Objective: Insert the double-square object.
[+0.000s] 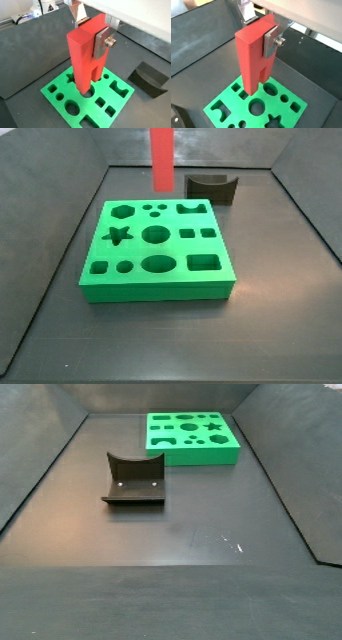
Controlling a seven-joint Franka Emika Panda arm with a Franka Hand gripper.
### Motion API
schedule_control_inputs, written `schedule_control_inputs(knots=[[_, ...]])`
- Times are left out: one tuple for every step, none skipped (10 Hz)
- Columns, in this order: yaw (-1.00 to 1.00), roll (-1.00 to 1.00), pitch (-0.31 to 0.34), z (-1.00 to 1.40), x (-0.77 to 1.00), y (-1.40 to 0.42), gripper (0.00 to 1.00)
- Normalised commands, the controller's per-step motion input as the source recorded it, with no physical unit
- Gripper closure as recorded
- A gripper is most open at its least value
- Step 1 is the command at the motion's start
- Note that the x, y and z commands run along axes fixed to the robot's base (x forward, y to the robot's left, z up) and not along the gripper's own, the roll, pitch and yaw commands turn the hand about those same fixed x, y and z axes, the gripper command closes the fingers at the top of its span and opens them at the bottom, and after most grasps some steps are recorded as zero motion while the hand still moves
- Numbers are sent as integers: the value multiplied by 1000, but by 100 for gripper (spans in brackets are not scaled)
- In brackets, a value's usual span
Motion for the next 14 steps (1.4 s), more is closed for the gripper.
schedule_control_inputs(knots=[[-717,-164,51,-394,460,89,100],[-660,-173,47,-349,531,120,100],[-703,-169,20,-369,523,117,100],[-789,-146,7,-417,429,86,100],[-851,-119,3,-437,340,63,100],[-920,-31,0,-417,206,86,100],[-940,0,0,-394,137,117,100],[-986,0,0,-354,66,69,100],[-1000,0,0,-289,71,37,100],[-946,-63,21,0,131,0,100],[-894,-83,0,0,249,34,100],[-897,-56,0,0,246,60,100],[-909,-34,0,-14,211,77,100],[-914,-26,0,-26,197,80,100]])
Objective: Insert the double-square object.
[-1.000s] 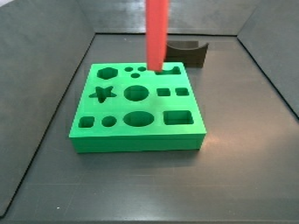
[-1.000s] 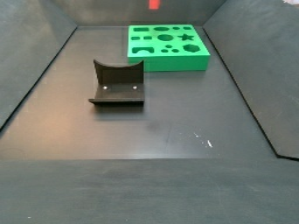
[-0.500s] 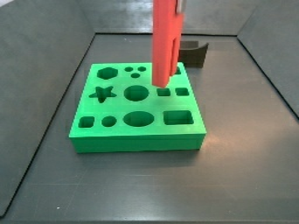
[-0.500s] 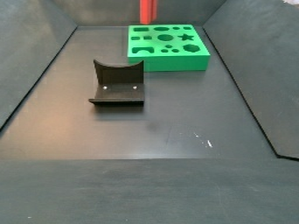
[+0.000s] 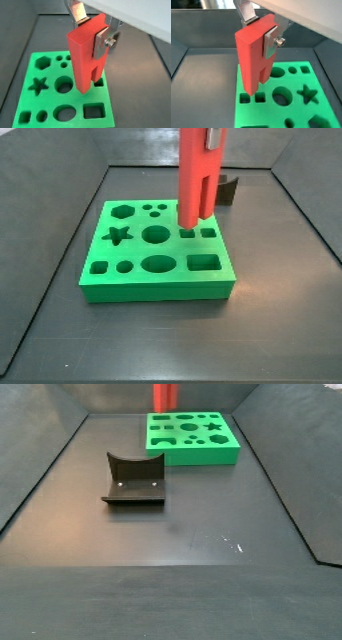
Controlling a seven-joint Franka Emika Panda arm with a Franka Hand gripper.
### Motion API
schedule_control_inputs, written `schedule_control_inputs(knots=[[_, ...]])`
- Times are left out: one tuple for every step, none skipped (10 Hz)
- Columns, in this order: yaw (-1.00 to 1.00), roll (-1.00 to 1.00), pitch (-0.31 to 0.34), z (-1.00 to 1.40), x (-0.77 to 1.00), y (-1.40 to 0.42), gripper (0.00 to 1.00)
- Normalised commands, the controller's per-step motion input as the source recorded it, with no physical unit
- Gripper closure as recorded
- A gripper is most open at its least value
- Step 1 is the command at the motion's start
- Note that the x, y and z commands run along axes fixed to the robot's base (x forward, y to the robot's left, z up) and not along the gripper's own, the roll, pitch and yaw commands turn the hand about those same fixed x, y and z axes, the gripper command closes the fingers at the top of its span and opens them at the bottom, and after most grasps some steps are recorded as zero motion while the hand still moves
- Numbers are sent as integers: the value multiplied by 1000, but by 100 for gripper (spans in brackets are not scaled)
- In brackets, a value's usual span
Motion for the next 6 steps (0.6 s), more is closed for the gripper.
schedule_control_inputs(knots=[[-923,-23,0,-37,186,77,100],[-934,-6,0,-66,157,80,100],[-946,0,0,-100,137,83,100],[-980,0,0,-189,60,63,100],[-991,19,6,-271,0,40,100],[-991,40,17,-314,0,34,100]])
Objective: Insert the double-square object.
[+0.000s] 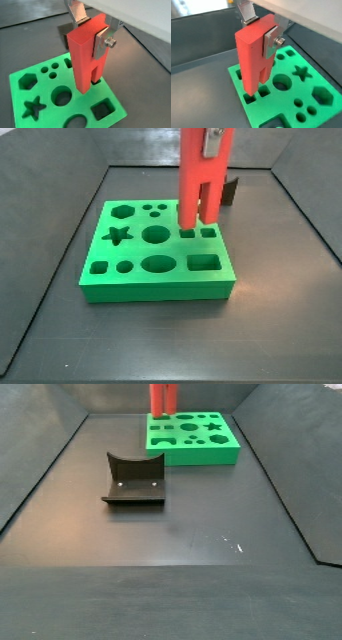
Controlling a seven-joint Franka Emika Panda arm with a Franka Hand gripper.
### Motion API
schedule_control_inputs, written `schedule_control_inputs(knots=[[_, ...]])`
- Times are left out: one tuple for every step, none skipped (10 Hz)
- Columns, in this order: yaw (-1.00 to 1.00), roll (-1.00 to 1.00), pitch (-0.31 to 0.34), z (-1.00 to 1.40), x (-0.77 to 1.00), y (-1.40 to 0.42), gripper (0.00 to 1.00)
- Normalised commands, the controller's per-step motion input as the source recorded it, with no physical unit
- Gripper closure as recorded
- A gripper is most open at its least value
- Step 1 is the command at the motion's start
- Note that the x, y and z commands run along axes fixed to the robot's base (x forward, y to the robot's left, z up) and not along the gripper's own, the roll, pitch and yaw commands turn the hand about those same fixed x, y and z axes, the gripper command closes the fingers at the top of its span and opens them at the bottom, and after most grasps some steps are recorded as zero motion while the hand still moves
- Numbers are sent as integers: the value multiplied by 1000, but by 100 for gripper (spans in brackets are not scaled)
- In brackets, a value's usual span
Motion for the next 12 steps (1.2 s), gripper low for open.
schedule_control_inputs(knots=[[-997,39,13,-309,0,29,100],[-960,53,36,-340,0,43,100],[-683,90,117,-197,183,11,100],[-340,67,84,-129,154,23,100],[0,36,27,-103,80,23,100],[0,67,37,-94,194,0,100],[0,86,49,-71,91,69,100],[0,120,26,-131,129,54,100],[-6,153,81,-180,369,17,100],[-83,116,79,-197,337,0,100],[-569,0,50,-217,471,0,100],[-460,0,14,-283,146,0,100]])
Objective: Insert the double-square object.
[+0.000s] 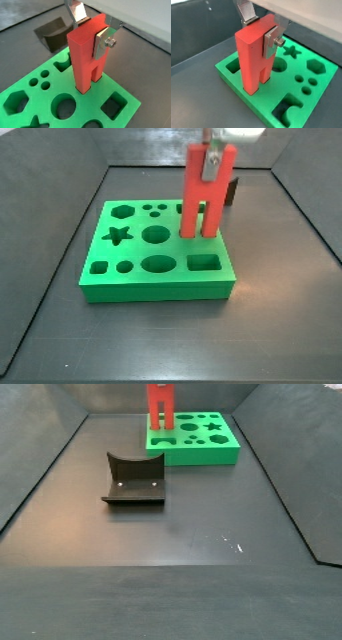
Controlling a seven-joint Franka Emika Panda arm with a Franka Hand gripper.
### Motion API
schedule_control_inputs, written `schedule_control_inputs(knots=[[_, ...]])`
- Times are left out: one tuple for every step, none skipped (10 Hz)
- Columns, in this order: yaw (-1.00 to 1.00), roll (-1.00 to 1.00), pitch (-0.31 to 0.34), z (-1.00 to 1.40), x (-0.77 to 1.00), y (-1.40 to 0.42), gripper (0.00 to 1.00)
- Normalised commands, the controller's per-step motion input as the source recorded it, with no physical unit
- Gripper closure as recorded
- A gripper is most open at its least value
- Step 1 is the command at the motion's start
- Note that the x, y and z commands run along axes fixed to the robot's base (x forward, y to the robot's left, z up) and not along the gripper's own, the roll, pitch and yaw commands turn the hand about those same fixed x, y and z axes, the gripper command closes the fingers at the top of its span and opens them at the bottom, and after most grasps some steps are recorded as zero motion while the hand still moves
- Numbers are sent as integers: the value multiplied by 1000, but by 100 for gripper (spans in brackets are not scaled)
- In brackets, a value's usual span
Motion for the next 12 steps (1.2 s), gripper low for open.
schedule_control_inputs(knots=[[0,29,0,-220,-154,83,100],[14,0,-44,-346,-194,20,100],[0,0,-111,-443,-103,0,100],[0,9,-67,-397,-14,0,100],[-9,0,-54,-369,0,-63,100],[-69,0,-34,-291,0,-109,100],[-97,0,-7,-240,0,-111,100],[-120,0,0,-211,0,-86,100],[-123,0,0,-191,-97,0,100],[-109,0,-19,-134,-166,0,100],[0,0,13,0,0,0,100],[0,0,0,0,0,0,100]])
